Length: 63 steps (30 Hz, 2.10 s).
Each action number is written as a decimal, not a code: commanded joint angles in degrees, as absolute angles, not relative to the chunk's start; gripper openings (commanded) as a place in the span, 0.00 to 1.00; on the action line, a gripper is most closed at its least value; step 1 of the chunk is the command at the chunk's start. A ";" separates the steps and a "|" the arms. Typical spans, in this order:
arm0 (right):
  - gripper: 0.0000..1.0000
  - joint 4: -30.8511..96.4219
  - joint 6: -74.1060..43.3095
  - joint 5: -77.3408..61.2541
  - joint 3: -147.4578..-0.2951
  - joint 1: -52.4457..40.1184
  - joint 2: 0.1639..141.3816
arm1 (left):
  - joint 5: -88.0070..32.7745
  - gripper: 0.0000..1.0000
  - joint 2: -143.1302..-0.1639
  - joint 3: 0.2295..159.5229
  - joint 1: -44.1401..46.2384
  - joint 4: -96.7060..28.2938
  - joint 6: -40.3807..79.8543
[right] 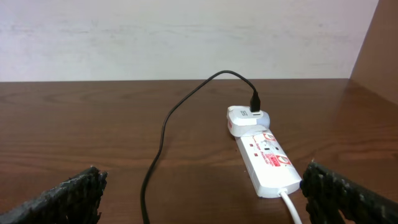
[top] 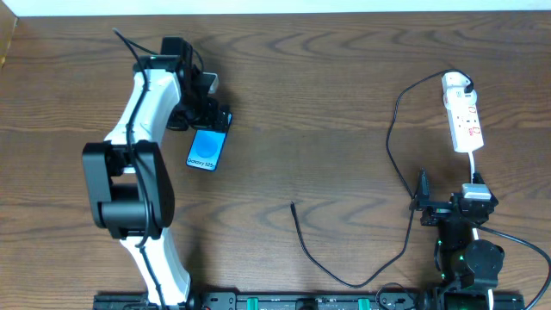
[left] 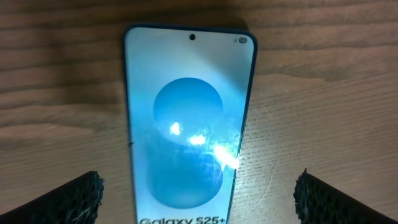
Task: Plug charger to phone and switch on socket
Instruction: 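Lower the open left gripper around the phone's top edge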
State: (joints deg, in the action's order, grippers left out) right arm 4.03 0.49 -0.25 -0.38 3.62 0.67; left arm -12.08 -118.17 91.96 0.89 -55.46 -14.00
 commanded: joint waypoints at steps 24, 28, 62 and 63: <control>0.99 4.29 0.93 -0.38 -0.32 3.33 0.36 | -10.02 0.98 -120.66 88.82 0.99 -49.39 -12.34; 0.99 4.29 0.93 -0.38 -0.32 3.33 0.36 | -9.82 0.98 -120.68 88.27 0.99 -48.90 -12.38; 0.99 4.29 0.93 -0.38 -0.32 3.33 0.36 | -6.79 0.98 -120.75 85.32 2.50 -46.98 -12.36; 0.99 4.29 0.93 -0.38 -0.32 3.33 0.36 | -6.79 0.98 -120.75 85.32 2.35 -47.11 -12.36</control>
